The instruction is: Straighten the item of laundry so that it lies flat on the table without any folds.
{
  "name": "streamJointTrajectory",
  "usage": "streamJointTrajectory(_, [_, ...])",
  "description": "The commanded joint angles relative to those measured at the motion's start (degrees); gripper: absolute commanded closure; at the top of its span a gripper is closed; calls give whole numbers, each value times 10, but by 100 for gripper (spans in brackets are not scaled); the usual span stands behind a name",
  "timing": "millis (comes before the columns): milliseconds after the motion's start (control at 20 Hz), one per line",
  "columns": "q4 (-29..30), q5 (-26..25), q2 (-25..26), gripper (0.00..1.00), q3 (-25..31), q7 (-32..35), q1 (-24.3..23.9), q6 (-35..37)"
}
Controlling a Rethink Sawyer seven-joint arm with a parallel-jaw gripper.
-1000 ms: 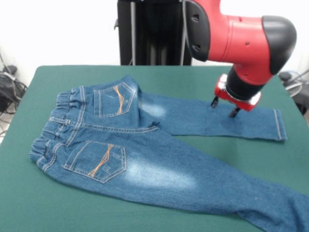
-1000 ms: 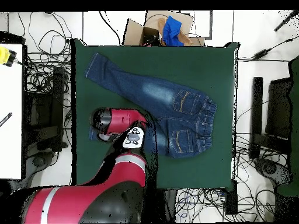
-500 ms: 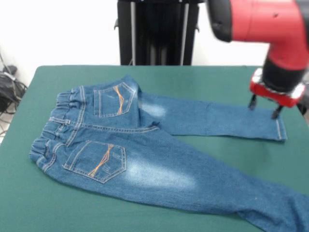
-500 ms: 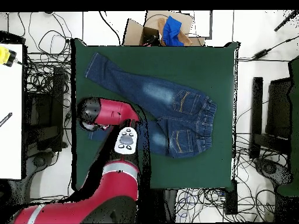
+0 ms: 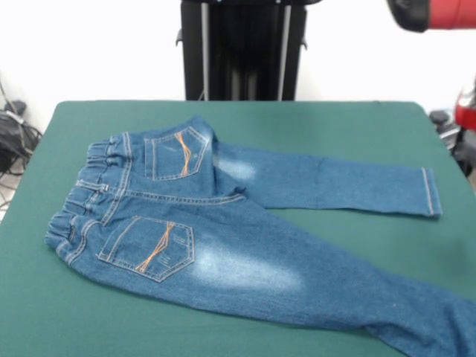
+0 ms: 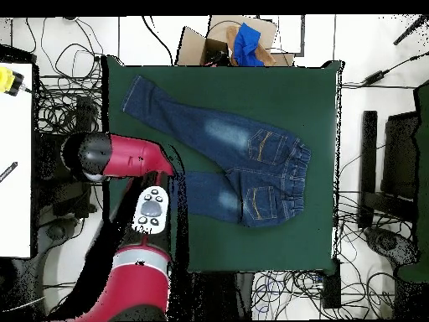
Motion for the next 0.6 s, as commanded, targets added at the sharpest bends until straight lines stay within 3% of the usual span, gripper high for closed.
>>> streamJointTrajectory(50, [8,40,37,0,31,154,9,-44])
streamJointTrajectory(350, [92,38,39,0,79,70,-37,-146])
streamJointTrajectory(600, [128,16,38,0,107,42,-66,-189])
